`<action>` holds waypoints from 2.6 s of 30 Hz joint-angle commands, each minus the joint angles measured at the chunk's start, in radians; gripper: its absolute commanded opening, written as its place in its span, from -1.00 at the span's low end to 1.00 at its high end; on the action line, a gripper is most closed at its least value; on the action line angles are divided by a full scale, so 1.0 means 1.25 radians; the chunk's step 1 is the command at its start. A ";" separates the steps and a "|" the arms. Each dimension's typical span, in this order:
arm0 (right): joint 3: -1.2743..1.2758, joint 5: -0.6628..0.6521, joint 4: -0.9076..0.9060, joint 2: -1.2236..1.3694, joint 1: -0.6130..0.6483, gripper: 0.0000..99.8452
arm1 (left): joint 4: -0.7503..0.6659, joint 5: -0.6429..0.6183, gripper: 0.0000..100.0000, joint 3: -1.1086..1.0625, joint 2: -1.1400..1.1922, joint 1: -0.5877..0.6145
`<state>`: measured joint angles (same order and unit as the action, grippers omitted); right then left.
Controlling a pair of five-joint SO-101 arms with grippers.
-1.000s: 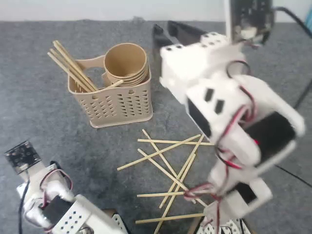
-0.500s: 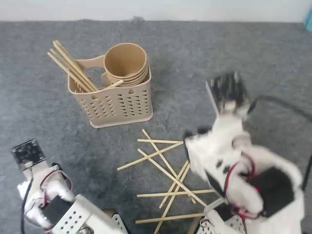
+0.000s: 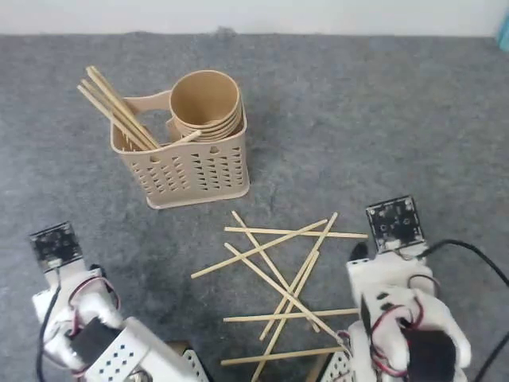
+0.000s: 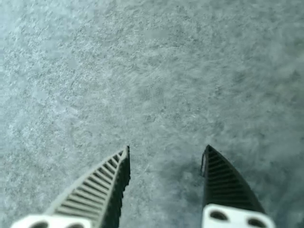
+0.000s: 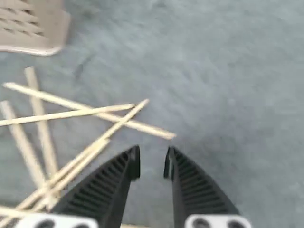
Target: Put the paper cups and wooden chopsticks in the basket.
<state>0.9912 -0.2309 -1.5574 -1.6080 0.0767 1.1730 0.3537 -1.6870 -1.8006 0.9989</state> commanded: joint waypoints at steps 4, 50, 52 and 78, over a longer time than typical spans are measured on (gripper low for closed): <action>0.060 -0.042 0.084 0.188 -0.188 -0.78 | 0.048 0.049 -0.54 0.094 -0.001 -0.074; 0.270 0.098 0.444 0.483 -0.239 -0.78 | -0.222 0.265 -0.58 0.737 1.248 -1.151; 0.270 0.098 0.444 0.483 -0.238 -0.78 | -0.220 0.265 -0.58 0.816 1.336 -1.128; 0.271 0.098 0.456 0.483 -0.234 -0.78 | -0.149 0.285 -0.98 0.983 1.560 -1.142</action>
<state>1.3395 -0.0990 -1.0081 -1.0096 -0.2071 0.9659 0.7112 -0.4841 0.1680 -0.4081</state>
